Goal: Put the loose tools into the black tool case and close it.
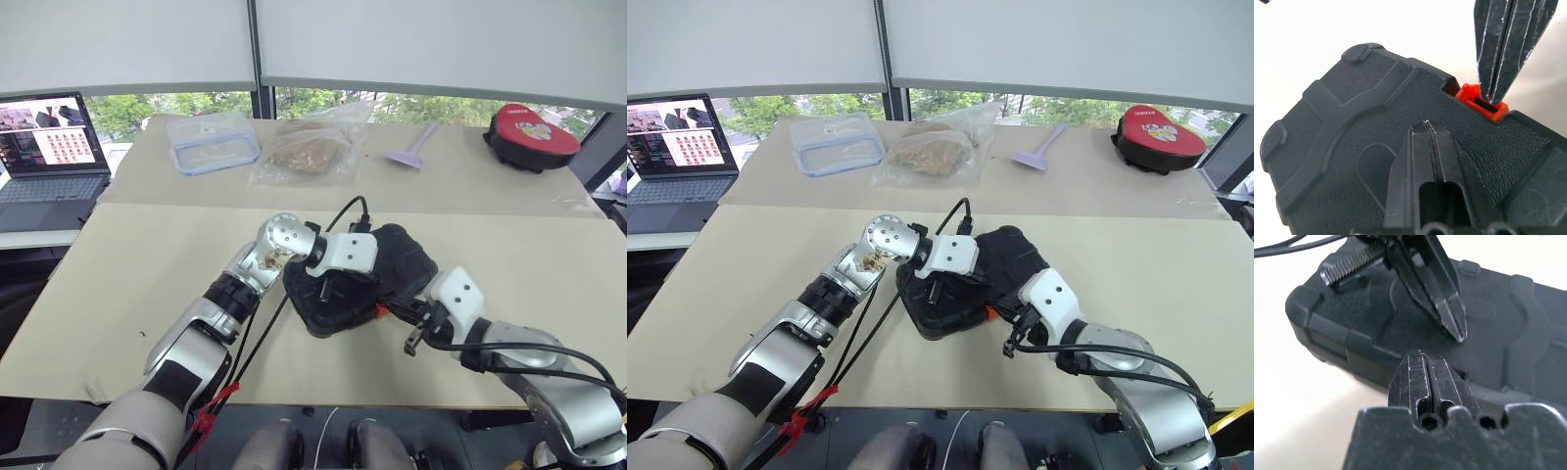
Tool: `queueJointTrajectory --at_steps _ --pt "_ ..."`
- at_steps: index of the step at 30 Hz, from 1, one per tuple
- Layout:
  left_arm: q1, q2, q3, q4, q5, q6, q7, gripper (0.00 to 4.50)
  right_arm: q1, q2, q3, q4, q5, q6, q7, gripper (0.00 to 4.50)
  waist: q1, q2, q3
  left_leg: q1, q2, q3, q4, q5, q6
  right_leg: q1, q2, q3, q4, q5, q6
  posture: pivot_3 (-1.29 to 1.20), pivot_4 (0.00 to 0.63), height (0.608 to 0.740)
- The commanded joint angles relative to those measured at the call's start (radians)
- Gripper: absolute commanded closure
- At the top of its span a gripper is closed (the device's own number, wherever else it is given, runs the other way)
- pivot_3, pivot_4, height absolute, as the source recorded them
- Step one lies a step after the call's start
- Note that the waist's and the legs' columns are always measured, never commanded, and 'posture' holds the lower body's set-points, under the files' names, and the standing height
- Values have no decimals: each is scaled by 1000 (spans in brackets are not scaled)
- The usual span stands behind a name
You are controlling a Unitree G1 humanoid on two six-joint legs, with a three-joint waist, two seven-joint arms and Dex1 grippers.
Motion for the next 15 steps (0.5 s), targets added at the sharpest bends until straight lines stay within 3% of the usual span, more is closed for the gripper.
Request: queueJointTrajectory --at_steps 1,4,7,10,15 --pt "42 46 -18 41 42 55 -23 4500 39 -42 -150 -51 88 10 65 4490 -3 0 0 0 0 0 0 0 0 1 0 0 -1 0 1 0 150 722" --pt "72 99 49 -27 -27 125 -60 3868 87 -105 -282 -43 197 2 192 3798 -10 1 0 1 1 0 -1 -2 0 2 1 1 -2 1 1 0 150 722" --pt "125 204 129 -155 -108 220 -115 2654 130 -173 -389 9 243 -37 314 2670 -28 1 1 1 3 0 -2 -1 0 3 3 2 -2 0 0 0 150 722" --pt "206 364 235 -340 -246 382 -212 1920 163 -232 -497 94 290 -59 454 1898 -39 4 2 1 4 0 -4 -2 -2 2 5 2 -2 0 -2 0 150 722" --pt "378 641 432 -595 -475 683 -293 86 175 -315 -617 264 304 -96 621 74 -41 10 8 1 5 1 -9 -2 -4 -1 5 3 -2 -1 -4 0 150 722"
